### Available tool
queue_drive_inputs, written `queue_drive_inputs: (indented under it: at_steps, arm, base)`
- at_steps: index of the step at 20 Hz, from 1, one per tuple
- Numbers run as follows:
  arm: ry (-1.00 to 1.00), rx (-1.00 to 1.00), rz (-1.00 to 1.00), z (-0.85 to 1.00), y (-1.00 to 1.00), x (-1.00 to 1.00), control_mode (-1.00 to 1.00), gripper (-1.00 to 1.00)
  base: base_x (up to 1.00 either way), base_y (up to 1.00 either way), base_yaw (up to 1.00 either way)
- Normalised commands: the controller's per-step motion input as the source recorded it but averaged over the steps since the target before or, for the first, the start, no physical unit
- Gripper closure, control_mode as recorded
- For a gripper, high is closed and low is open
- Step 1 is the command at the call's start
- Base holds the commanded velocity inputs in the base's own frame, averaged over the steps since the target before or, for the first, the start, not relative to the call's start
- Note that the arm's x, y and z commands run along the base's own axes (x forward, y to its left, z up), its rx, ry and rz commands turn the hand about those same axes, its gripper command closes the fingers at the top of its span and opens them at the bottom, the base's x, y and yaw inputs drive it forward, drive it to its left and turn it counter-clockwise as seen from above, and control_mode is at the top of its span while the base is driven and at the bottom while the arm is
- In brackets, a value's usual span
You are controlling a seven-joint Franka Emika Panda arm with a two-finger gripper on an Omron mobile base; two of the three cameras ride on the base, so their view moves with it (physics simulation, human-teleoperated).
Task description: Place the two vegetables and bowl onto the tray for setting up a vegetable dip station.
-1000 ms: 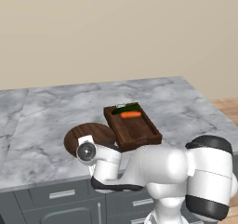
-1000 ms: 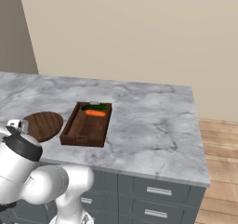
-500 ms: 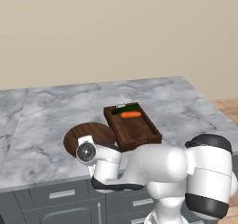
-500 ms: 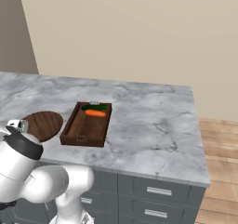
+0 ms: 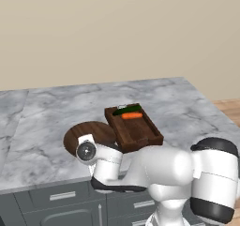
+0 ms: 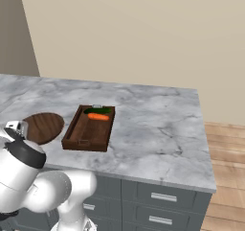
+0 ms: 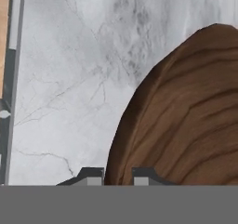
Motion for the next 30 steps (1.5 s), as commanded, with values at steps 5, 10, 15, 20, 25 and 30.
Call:
queue_drive_inputs:
  at_steps: [5,10,15,20,25,30]
  arm:
    - [0.0,0.0,0.0,0.48,0.0,-0.01,-1.0,1.0]
    - [0.0,0.0,0.0,0.45,-0.12,-0.04,-1.0,1.0]
    - [0.0,0.0,0.0,0.19,-0.24,-0.01,-1.0,1.0]
    - [-0.02,0.0,0.0,0.08,-0.33,0.0,-1.0,1.0]
    - [-0.04,0.0,0.0,0.03,-0.34,0.02,-1.0,1.0]
    - [-0.02,0.0,-0.01,0.09,-0.35,0.07,-1.0,1.0]
  base:
    - [0.0,0.0,0.0]
    - [0.0,0.0,0.0]
    - [0.0,0.0,0.0]
    - [0.0,0.0,0.0]
    - [0.0,0.0,0.0]
    - [0.0,0.0,0.0]
